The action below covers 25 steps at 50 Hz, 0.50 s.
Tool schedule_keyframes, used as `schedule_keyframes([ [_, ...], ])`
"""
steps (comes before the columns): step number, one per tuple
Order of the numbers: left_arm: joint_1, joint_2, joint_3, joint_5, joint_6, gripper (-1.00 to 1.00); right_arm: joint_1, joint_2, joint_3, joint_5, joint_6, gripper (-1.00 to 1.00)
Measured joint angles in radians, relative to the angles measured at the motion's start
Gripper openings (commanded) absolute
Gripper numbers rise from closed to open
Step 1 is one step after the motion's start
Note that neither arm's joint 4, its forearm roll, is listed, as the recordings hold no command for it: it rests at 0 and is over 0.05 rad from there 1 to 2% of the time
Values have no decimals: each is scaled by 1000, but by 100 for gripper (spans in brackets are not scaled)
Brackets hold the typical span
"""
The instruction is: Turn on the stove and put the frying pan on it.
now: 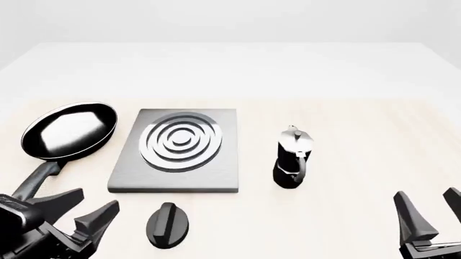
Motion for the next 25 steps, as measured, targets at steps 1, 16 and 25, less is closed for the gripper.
schedule_keyframes([
  [1,-8,8,1,0,-2,100,0,0,0,0,0,100],
  [16,-99,137,45,-77,-26,100,10,-2,0,3,5,100],
  [25,-132,233,80,-172,-34,100,13,-2,0,3,8,100],
])
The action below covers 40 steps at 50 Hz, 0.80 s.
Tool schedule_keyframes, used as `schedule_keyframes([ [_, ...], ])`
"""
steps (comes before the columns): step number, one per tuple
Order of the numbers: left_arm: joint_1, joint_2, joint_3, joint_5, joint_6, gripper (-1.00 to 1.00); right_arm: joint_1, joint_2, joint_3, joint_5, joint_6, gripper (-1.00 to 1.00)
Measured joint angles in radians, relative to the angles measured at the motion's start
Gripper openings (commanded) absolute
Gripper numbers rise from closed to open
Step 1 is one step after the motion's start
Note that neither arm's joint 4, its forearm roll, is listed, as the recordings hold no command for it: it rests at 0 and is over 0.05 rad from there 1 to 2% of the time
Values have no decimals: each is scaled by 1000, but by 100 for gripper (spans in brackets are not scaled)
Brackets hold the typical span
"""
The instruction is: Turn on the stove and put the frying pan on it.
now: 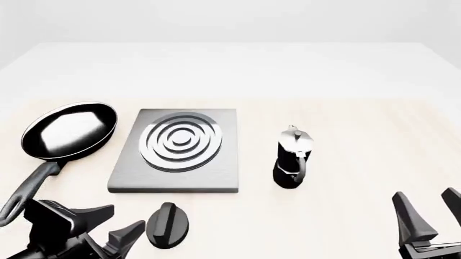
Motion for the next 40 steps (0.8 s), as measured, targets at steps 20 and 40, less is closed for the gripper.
schedule_keyframes([
  [20,-56,295,54,-299,-17,100,14,-6,0,8,9,100],
  [40,-79,566,91,-577,-45,100,16,-8,0,10,4,100],
])
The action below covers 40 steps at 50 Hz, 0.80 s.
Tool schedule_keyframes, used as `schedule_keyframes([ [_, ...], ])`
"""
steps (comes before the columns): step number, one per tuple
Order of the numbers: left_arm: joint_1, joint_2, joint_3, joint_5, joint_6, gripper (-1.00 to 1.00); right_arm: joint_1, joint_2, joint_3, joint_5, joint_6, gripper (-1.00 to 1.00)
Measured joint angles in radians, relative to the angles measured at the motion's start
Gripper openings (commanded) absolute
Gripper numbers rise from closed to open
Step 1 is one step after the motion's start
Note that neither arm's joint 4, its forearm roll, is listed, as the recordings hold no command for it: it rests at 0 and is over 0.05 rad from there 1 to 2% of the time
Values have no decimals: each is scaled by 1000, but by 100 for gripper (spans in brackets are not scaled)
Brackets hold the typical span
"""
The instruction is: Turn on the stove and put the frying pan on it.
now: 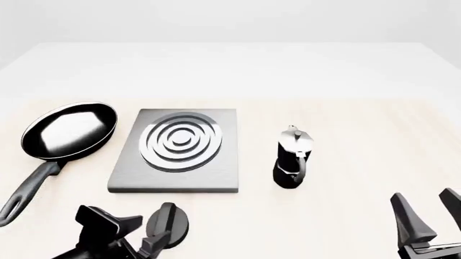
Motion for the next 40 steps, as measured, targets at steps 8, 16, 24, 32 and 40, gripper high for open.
schedule_keyframes([
  [8,-7,83,4,-78,-4,100,-1,0,0,0,-1,100],
  [16,-12,146,6,-136,-5,100,-4,-1,0,2,-1,100],
  [24,-16,212,7,-194,-5,100,-6,-1,0,2,-1,100],
  [32,-24,267,6,-241,-5,100,-8,-1,0,2,0,100],
  [40,-46,288,3,-256,-11,100,-9,-1,0,3,-1,100],
])
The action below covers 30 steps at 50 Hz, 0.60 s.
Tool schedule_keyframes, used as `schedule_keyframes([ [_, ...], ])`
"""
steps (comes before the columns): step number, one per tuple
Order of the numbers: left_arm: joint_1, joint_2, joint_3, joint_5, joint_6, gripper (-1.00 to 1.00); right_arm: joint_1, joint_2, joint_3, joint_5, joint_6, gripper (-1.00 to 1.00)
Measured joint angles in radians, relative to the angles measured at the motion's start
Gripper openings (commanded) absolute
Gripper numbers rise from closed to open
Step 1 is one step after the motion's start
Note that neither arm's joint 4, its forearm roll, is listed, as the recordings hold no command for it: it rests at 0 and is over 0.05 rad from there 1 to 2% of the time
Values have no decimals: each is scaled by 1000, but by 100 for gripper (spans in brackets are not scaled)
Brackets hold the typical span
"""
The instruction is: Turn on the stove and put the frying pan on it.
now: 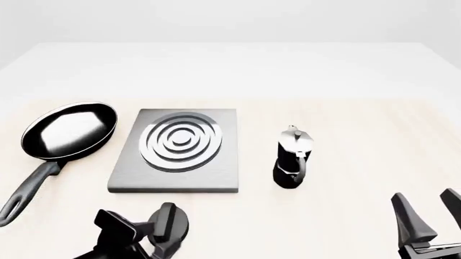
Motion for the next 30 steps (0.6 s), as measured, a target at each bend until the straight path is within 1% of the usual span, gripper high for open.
schedule_keyframes([
  [13,-59,-13,-13,33,-6,100,-4,-1,0,0,1,100],
  [25,-162,-47,-55,85,-18,100,-6,-1,0,-2,3,100],
  [30,-200,-85,-76,127,-22,100,-7,-1,0,-3,4,100],
])
